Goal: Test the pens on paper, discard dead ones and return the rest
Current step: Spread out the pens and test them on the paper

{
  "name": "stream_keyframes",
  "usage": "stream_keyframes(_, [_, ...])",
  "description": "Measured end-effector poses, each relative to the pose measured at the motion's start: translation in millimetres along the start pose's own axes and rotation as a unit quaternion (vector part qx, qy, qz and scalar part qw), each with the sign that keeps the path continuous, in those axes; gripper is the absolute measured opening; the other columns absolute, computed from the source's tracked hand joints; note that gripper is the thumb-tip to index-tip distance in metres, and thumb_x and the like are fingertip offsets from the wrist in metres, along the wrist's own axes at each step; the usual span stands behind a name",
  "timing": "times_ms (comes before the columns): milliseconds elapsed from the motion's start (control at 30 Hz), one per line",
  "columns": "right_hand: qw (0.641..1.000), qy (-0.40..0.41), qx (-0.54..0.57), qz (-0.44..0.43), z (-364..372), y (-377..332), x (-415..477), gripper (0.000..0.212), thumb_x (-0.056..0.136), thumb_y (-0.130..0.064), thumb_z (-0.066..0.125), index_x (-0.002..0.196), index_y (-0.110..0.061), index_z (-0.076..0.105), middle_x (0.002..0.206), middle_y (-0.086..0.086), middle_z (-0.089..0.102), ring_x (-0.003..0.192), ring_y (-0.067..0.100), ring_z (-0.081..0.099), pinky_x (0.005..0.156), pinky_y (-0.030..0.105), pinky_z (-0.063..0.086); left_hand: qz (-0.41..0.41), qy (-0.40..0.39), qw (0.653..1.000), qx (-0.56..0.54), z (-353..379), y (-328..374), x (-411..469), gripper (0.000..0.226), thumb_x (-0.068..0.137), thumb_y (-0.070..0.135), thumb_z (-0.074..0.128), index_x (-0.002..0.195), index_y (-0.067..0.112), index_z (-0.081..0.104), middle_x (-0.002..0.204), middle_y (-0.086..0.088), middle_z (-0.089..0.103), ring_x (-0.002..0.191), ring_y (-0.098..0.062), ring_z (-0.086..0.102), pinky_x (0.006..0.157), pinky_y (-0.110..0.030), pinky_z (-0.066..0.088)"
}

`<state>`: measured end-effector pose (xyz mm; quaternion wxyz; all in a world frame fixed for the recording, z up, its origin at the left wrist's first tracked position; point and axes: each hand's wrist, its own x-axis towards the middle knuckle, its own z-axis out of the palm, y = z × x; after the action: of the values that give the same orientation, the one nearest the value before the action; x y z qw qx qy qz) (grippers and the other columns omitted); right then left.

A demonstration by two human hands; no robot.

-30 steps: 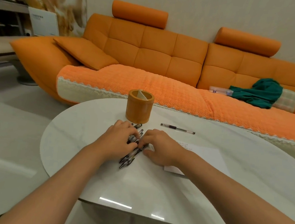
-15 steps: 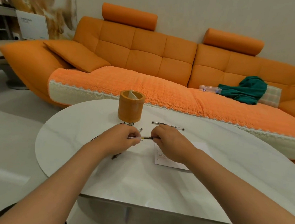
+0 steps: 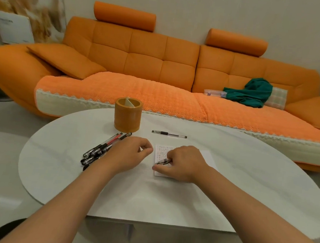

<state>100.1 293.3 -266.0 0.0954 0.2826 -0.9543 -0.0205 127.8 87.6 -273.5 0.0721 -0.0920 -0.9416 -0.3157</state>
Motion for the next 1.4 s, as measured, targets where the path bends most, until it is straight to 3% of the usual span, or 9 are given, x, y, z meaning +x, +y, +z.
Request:
stream_keyframes(267, [0.998, 0.021, 0.055, -0.033, 23, 15, -1, 0.05, 0.08, -0.053, 0.051, 0.053, -0.016, 0.031, 0.045, 0.003, 0.029, 0.047, 0.018, 0.023, 0.049, 0.032, 0.021, 0.048, -0.062, 0.993, 0.09, 25, -4, 35, 0.021, 0.098, 0.035, 0.06, 0.118, 0.039, 0.067, 0.126, 0.017, 0.058, 0.117, -0.005, 0.05, 0.102, -0.033, 0.045])
stream_keyframes(533, [0.987, 0.093, 0.066, -0.111, 38, 37, 6, 0.055, 0.077, -0.065, 0.051, 0.053, -0.016, 0.047, 0.045, 0.001, 0.043, 0.05, 0.018, 0.042, 0.051, 0.033, 0.029, 0.069, -0.11, 0.983, 0.129, 46, -9, 53, 0.042, 0.092, 0.055, 0.058, 0.133, 0.043, 0.057, 0.141, 0.018, 0.046, 0.133, -0.005, 0.031, 0.11, -0.038, 0.035])
stream_keyframes(700, [0.977, 0.109, 0.107, -0.151, 39, 43, 12, 0.021, 0.073, -0.041, 0.055, 0.083, -0.025, 0.064, 0.064, -0.008, 0.051, 0.061, 0.016, 0.045, 0.057, 0.03, 0.036, 0.074, -0.113, 0.984, 0.12, 49, -14, 55, 0.041, 0.094, 0.05, 0.058, 0.134, 0.046, 0.05, 0.138, 0.019, 0.043, 0.129, -0.006, 0.031, 0.109, -0.038, 0.036])
stream_keyframes(833, [0.968, 0.154, 0.125, -0.156, 43, 44, 18, 0.036, 0.079, -0.011, 0.051, 0.112, -0.021, 0.063, 0.079, 0.0, 0.055, 0.064, 0.023, 0.051, 0.046, 0.033, 0.039, 0.058, -0.113, 0.984, 0.121, 50, -13, 55, 0.053, 0.09, 0.059, 0.058, 0.137, 0.041, 0.042, 0.138, 0.016, 0.042, 0.127, -0.009, 0.032, 0.105, -0.039, 0.039])
stream_keyframes(1000, [0.946, 0.237, 0.161, -0.153, 35, 47, 21, 0.042, 0.084, -0.013, 0.039, 0.117, -0.01, 0.065, 0.086, 0.003, 0.059, 0.065, 0.02, 0.054, 0.046, 0.033, 0.043, 0.058, -0.118, 0.984, 0.118, 49, -11, 56, 0.049, 0.088, 0.06, 0.061, 0.132, 0.04, 0.05, 0.137, 0.017, 0.043, 0.128, -0.009, 0.031, 0.106, -0.04, 0.038])
stream_keyframes(1100, [0.927, 0.255, 0.257, -0.099, 21, 49, 19, 0.041, 0.091, -0.019, 0.039, 0.12, -0.01, 0.066, 0.094, 0.0, 0.062, 0.076, 0.005, 0.054, 0.064, 0.028, 0.049, 0.045, -0.137, 0.984, 0.108, 45, -10, 58, 0.05, 0.088, 0.058, 0.063, 0.134, 0.042, 0.053, 0.141, 0.017, 0.042, 0.131, -0.007, 0.029, 0.11, -0.041, 0.035])
stream_keyframes(1200, [0.902, 0.217, 0.375, 0.0, 11, 47, 15, 0.043, 0.1, -0.03, 0.032, 0.106, -0.016, 0.072, 0.08, -0.01, 0.065, 0.067, 0.004, 0.061, 0.066, 0.031, 0.051, 0.035, -0.157, 0.982, 0.099, 42, -10, 59, 0.056, 0.084, 0.061, 0.066, 0.135, 0.044, 0.053, 0.143, 0.018, 0.039, 0.134, -0.007, 0.027, 0.112, -0.041, 0.032])
stream_keyframes(1267, [0.836, 0.152, 0.524, 0.051, 10, 46, 13, 0.045, 0.105, -0.029, 0.031, 0.097, -0.014, 0.073, 0.057, -0.003, 0.06, 0.05, 0.012, 0.055, 0.05, 0.031, 0.044, 0.033, -0.16, 0.982, 0.097, 41, -11, 58, 0.058, 0.083, 0.062, 0.067, 0.136, 0.045, 0.052, 0.142, 0.019, 0.038, 0.134, -0.006, 0.026, 0.112, -0.041, 0.032])
stream_keyframes(1400, [0.764, -0.011, 0.64, 0.08, 14, 38, 2, 0.026, 0.1, -0.017, 0.05, 0.09, -0.005, 0.072, 0.073, 0.019, 0.07, 0.057, 0.032, 0.063, 0.048, 0.032, 0.046, 0.035, -0.149, 0.984, 0.096, 42, -12, 57, 0.06, 0.083, 0.061, 0.067, 0.139, 0.045, 0.049, 0.14, 0.018, 0.037, 0.131, -0.005, 0.028, 0.11, -0.037, 0.034])
